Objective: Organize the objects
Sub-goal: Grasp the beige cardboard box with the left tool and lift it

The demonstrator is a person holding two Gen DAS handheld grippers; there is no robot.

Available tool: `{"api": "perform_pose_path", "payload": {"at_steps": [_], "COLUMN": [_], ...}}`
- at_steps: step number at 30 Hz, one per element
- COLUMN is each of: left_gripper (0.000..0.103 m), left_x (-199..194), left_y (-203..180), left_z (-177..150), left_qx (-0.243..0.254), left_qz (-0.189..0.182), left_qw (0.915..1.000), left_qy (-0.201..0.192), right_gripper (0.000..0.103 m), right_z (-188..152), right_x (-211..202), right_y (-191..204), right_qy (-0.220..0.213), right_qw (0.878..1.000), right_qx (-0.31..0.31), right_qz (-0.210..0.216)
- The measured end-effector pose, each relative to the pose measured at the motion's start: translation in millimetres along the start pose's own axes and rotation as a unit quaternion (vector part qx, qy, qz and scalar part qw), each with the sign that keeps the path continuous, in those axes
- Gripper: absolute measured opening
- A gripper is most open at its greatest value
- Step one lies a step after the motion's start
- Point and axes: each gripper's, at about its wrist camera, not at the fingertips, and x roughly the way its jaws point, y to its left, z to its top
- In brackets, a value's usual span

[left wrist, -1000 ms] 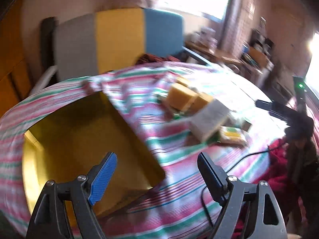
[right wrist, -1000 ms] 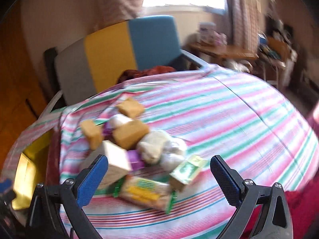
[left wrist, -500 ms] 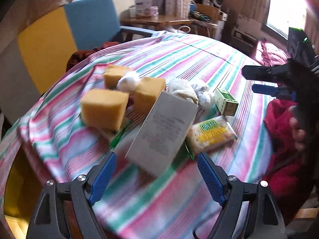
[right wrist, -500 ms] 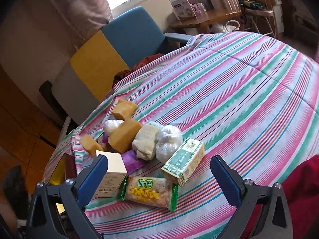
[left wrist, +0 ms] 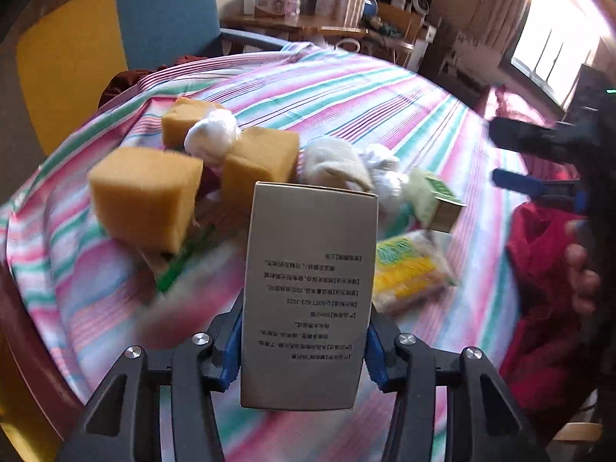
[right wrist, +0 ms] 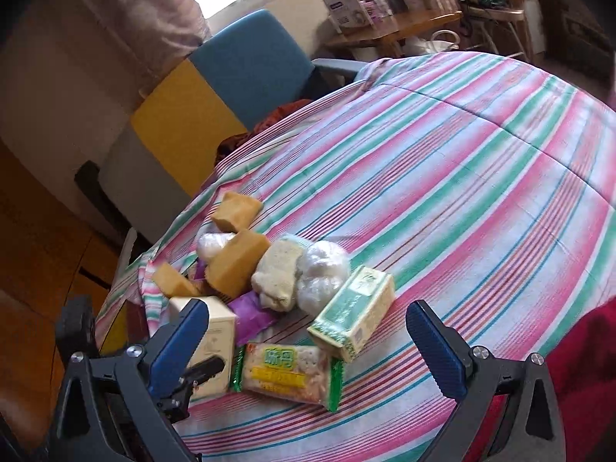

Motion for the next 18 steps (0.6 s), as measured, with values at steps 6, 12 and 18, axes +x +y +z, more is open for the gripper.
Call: {"api": "perform_pose_path", "payload": {"at_steps": [6, 12, 18], "left_gripper": [0.051, 0.051, 0.051], "left_x": [-34, -65, -110], "left_y": [-10, -7, 4], "left_z": [-42, -74, -97], "left_qx": [-0.039, -0.071, -0.106], "left_qz": [0.003, 0.013, 0.028], "left_qw": [0.9991, 0.9968, 0.9909], "left_qy": [-0.018, -0.036, -0.079], "right_gripper": [0.103, 0.103, 0.103], "right_z": [-2, -7, -10], "right_x": [9, 17, 20], "right_y": [-4, 0, 5], "right_qy": [0.024, 0.041, 0.052], "right_qw": [1.0, 0.999, 0.998], "right_qx": [0.01, -0.006, -0.02], "right_qz": [-0.014, -0.029, -0.027]}}
